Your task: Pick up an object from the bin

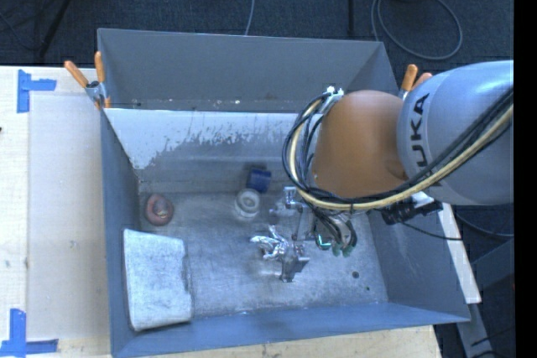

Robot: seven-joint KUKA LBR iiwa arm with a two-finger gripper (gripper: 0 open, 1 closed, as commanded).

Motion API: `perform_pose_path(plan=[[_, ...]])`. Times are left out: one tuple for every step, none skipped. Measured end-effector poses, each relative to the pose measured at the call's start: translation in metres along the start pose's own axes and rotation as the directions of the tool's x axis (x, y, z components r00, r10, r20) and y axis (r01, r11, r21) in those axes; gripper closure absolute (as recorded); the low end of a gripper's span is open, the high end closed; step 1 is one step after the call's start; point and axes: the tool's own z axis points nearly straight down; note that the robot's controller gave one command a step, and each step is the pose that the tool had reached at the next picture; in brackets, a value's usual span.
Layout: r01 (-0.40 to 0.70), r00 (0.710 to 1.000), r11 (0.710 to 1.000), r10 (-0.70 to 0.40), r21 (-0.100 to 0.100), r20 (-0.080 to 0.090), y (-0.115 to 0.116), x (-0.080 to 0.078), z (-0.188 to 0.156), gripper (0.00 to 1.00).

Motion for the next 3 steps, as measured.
perform_pose_path(plan=[[-0.052,0.999,0.999,0.052,0.000,0.006,-0.018,-0.031,0.080,0.00],[-0.055,0.998,0.998,0.055,-0.002,0.011,-0.017,-0.032,0.076,1.00],[0.102,0.995,0.995,-0.102,0.002,0.016,-0.022,-0.037,-0.048,1.00]])
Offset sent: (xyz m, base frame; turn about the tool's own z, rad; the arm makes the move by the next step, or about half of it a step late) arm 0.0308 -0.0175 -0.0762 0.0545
